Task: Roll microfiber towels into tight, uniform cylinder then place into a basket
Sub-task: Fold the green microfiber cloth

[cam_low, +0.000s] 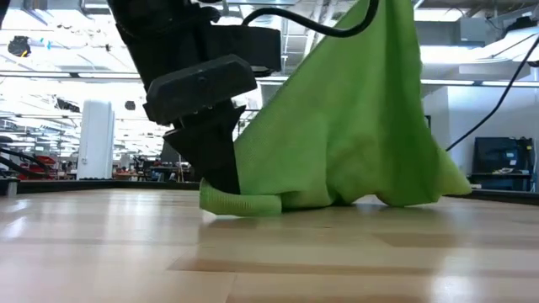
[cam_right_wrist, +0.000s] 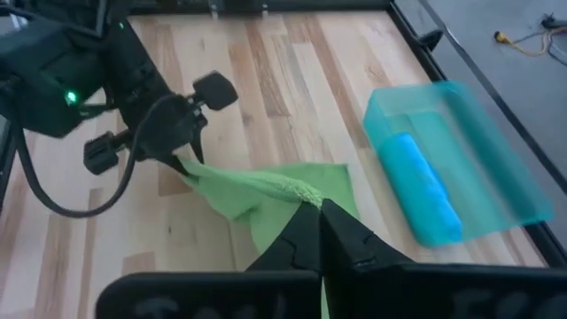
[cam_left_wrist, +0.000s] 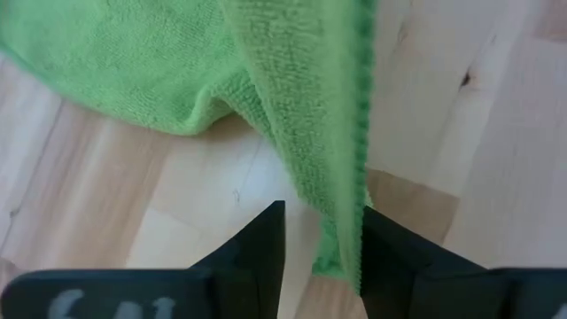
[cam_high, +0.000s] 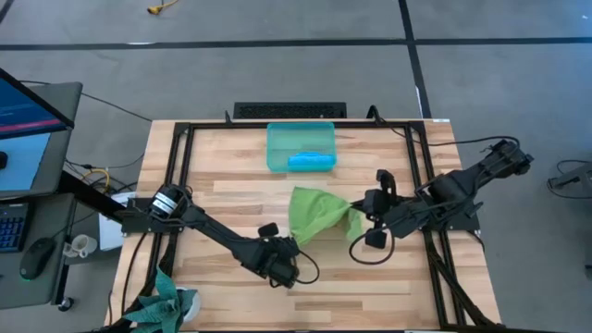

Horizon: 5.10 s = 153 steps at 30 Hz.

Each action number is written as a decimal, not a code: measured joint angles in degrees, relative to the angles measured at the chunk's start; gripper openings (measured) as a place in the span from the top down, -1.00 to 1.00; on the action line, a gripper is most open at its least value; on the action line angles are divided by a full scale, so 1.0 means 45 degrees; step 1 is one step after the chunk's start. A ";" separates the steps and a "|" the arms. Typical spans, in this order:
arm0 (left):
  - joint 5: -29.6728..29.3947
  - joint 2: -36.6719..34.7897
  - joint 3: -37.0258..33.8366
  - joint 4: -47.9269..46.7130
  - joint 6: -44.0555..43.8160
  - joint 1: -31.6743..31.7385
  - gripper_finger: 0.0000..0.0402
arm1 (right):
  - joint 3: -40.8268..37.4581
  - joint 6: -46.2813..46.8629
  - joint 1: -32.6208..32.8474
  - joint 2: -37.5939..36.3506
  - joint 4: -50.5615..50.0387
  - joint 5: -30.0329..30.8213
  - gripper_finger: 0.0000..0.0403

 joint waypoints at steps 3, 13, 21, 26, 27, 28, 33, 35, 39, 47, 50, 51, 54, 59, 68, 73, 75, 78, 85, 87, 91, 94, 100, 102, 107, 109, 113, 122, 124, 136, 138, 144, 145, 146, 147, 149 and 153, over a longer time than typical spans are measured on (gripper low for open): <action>0.0001 0.0000 0.0000 -0.0028 0.0112 0.0018 0.57 | 0.0000 0.0339 0.0085 -0.0152 -0.0456 -0.0015 0.95; 0.0636 0.0000 0.0226 -0.0632 0.0274 0.0013 0.97 | 0.0000 0.1467 0.0751 -0.0616 -0.1399 -0.0083 0.93; 0.0475 0.0005 0.3048 -0.6870 -0.0264 -0.0036 0.99 | 0.0000 0.1679 0.1587 -0.0835 -0.1384 -0.1589 0.93; -0.0423 0.0008 0.5904 -1.0511 -0.0793 -0.0231 1.00 | 0.0000 0.2658 0.2413 -0.0816 -0.1414 -0.2259 0.93; -0.0456 0.0010 0.6408 -1.0901 -0.0700 -0.0263 1.00 | 0.0000 0.2825 0.2597 -0.0816 -0.1423 -0.2263 0.94; -0.0392 0.0010 0.6861 -1.1157 -0.0501 -0.0286 1.00 | 0.0000 0.2984 0.2773 -0.0816 -0.1432 -0.2268 0.95; 0.1219 0.0010 0.8579 -1.1200 0.1439 -0.0317 1.00 | 0.0000 0.4144 0.3741 -0.0811 -0.1926 -0.2582 0.94; 0.1612 0.0010 0.9088 -1.1200 0.1832 -0.0296 1.00 | 0.0005 0.4796 0.4044 -0.0740 -0.2142 -0.2939 0.92; 0.1635 0.0024 1.0089 -1.1199 0.2727 -0.0219 1.00 | 0.0005 0.6141 0.4442 -0.0520 -0.2820 -0.2641 0.93; 0.1521 0.0010 1.1733 -1.1191 0.3976 0.0269 1.00 | 0.0010 0.7611 0.4551 -0.0483 -0.4712 -0.1879 0.93; 0.1519 0.0010 1.1749 -1.1194 0.3985 0.0558 1.00 | 0.0010 0.7464 0.4556 -0.0481 -0.4721 -0.1707 0.92; 0.1519 0.0010 1.1707 -1.1191 0.4033 0.0638 1.00 | 0.0010 0.7358 0.4561 -0.0481 -0.4720 -0.1618 0.92; 0.1723 0.0010 1.1652 -1.1196 0.4178 0.0870 1.00 | 0.0010 0.6981 0.4561 -0.0481 -0.4721 -0.1472 0.95; 0.2242 0.0010 1.1652 -1.1196 0.4009 0.1122 1.00 | 0.0010 0.6897 0.4556 -0.0481 -0.4716 -0.1205 0.94; 0.2099 -0.0012 1.1652 -1.1191 0.4281 0.1189 1.00 | 0.0010 0.6370 0.4060 -0.0481 -0.4801 -0.0856 0.96; 0.1614 -0.0611 1.1652 -1.1192 0.5017 0.1694 1.00 | 0.0010 0.6047 0.2932 -0.0483 -0.5941 -0.0627 0.94; 0.1440 -0.1011 1.1652 -1.1191 0.5188 0.1995 1.00 | 0.0010 0.6009 0.2311 -0.0525 -0.6527 -0.0644 0.92; 0.1291 -0.1672 1.1652 -1.1191 0.5221 0.2515 1.00 | 0.0236 0.5797 0.1385 -0.0664 -0.7362 -0.0638 0.93; 0.1251 -0.2330 1.1657 -1.1191 0.7691 0.4012 1.00 | 0.1780 0.3271 -0.0758 -0.0855 -0.7277 0.0674 0.95; 0.1169 -0.2364 1.1657 -1.1191 0.8434 0.4468 1.00 | 0.2133 0.2666 -0.1249 -0.0821 -0.7207 0.1273 0.94; 0.1113 -0.2365 1.1652 -1.1196 0.8841 0.5107 1.00 | 0.2298 0.2405 -0.1791 -0.0835 -0.6992 0.1392 0.95; 0.1984 -0.2317 1.1610 -1.1177 0.8512 0.5051 1.00 | 0.2006 0.2851 -0.1326 -0.0816 -0.7023 0.1064 0.97; 0.3580 -0.2283 0.9342 -1.1165 0.7026 0.3940 1.00 | 0.0038 0.5102 0.0461 -0.0792 -0.6474 0.0370 0.94; 0.3733 -0.2263 0.8111 -1.1191 0.6254 0.3400 1.00 | -0.0842 0.5947 0.1169 -0.0785 -0.5856 0.0135 0.95; 0.3933 -0.2254 0.4867 -1.0666 0.4565 0.1814 1.00 | -0.3129 0.7683 0.3031 -0.0746 -0.3014 -0.0364 0.97; 0.4032 -0.2244 0.3800 -0.9924 0.3741 0.1208 1.00 | -0.3867 0.8191 0.3627 -0.0651 -0.1711 -0.0591 0.96; 0.4910 -0.2244 0.2239 -0.7461 0.2707 0.0054 1.00 | -0.4797 0.9132 0.4595 -0.0223 0.0508 -0.0927 0.96; 0.5511 -0.2244 0.1150 -0.4650 0.0001 -0.1660 1.00 | -0.5008 0.9366 0.5651 0.2630 0.4186 -0.2841 0.96; 0.5502 -0.2254 0.1001 -0.4097 -0.0503 -0.1885 1.00 | -0.5008 0.9537 0.5831 0.3412 0.4549 -0.3175 0.96; 0.5142 -0.1987 0.0879 -0.4171 -0.1219 -0.2122 1.00 | -0.4626 0.9248 0.5191 0.4506 0.4254 -0.3488 0.96; 0.4411 -0.1987 0.0879 -0.4776 -0.1182 -0.1916 1.00 | -0.4621 0.9258 0.4956 0.4374 0.3555 -0.3106 0.96; 0.2576 -0.1987 0.0879 -0.5995 -0.1233 -0.1137 1.00 | -0.4624 0.9224 0.3845 0.4279 0.1668 -0.2622 0.96; 0.2390 -0.1987 0.0879 -0.6067 -0.1217 -0.0979 1.00 | -0.4624 0.9224 0.3621 0.4279 0.1327 -0.2600 0.95; 0.2261 -0.1987 0.0879 -0.6088 -0.1128 -0.0802 1.00 | -0.4624 0.9222 0.3401 0.4279 0.0976 -0.2569 0.95; 0.2174 -0.1987 0.0879 -0.6097 -0.1025 -0.0644 1.00 | -0.4629 0.9209 0.3181 0.4279 0.0659 -0.2502 0.95; 0.2024 -0.1987 0.0879 -0.6142 -0.0771 -0.0293 1.00 | -0.4629 0.9037 0.2723 0.4279 0.0308 -0.2255 0.95; 0.1938 -0.1987 0.0879 -0.6144 -0.0435 0.0513 1.00 | -0.4663 0.8789 0.1778 0.4307 -0.0068 -0.2155 0.95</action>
